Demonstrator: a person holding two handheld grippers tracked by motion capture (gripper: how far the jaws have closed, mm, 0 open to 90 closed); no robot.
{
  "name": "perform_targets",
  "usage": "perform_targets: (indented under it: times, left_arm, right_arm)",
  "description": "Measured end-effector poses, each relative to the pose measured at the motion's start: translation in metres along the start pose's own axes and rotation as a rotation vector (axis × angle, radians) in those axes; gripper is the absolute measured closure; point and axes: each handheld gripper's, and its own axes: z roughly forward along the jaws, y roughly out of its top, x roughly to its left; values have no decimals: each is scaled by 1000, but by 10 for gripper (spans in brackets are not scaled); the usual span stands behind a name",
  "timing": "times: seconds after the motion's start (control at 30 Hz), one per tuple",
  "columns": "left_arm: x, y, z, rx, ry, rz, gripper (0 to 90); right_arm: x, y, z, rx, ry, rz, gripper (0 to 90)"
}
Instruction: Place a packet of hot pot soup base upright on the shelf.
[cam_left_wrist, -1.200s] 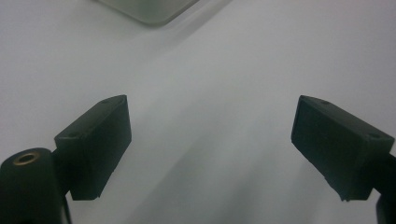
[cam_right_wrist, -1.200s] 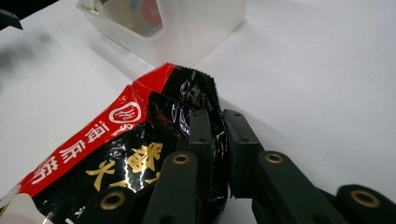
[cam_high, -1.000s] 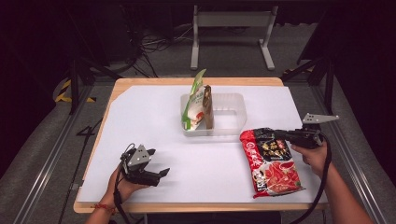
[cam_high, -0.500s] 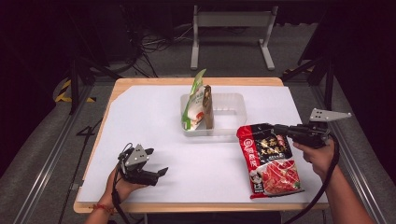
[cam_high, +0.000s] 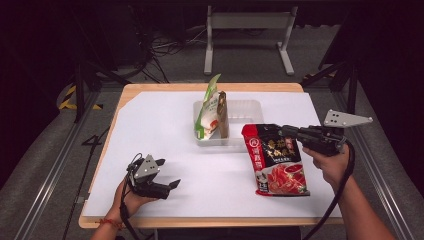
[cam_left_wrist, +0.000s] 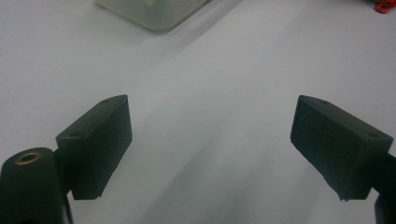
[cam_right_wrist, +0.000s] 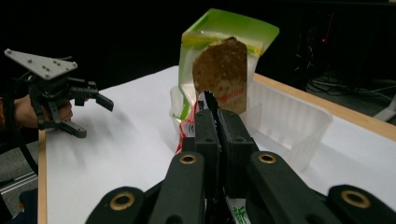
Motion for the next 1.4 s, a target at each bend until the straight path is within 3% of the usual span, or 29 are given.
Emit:
perform_targets:
  times: [0.3,0.97,1.4]
  left_arm:
    - [1,0,-1,-11,-3,-6,137]
    - [3,0,-4,-18,6,-5,140]
    - [3,0,-6,-35,-1,-5,138]
  right_arm:
    - [11,17,5,-38,-9,-34,883]
    - [15,42,17,-97,-42,-48,885]
    - [18,75,39,-124,-94,-60,885]
